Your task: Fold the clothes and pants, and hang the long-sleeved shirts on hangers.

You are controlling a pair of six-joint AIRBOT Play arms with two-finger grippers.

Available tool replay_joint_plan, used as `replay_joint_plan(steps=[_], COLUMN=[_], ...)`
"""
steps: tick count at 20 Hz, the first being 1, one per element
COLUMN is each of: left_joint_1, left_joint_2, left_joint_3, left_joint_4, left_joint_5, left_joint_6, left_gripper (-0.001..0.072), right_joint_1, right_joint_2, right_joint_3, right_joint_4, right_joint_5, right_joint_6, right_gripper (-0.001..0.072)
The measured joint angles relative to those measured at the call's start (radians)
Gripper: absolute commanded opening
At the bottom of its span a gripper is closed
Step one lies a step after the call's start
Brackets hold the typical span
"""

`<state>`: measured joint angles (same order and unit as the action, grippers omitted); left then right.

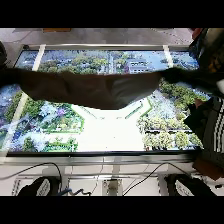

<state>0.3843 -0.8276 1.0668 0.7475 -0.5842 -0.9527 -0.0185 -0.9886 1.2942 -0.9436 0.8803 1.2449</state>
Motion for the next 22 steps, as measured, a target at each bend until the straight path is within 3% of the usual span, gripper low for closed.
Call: replay_joint_plan(steps=[7,13,18,22], left_joint_1=[0.069,0.076,0.076,0.076], left_joint_2=[0.384,0.489,0.479,0.33], left_joint_3=[0.029,0.032,0.032,0.032], left_joint_4=[0.0,0.006,0.006,0.006], left_joint_5=[0.309,0.384,0.362,0.122], left_joint_6=[0.0,0.0,0.0,0.0], left_gripper=[0.0023,0.0022,0.0019,0.002], right_joint_1=[0.0,0.0,0.0,0.0], right_joint_2=[0.318,0.426,0.414,0.284], right_joint_3=[0.211,0.265,0.272,0.273], right_joint_4=[-0.171,-0.2,-0.204,-0.212], right_joint_5=[-0.007,-0.007,-0.014,0.007], right_joint_6=[0.069,0.098,0.114,0.143], right_gripper=[0.001,0.001,0.001,0.0009])
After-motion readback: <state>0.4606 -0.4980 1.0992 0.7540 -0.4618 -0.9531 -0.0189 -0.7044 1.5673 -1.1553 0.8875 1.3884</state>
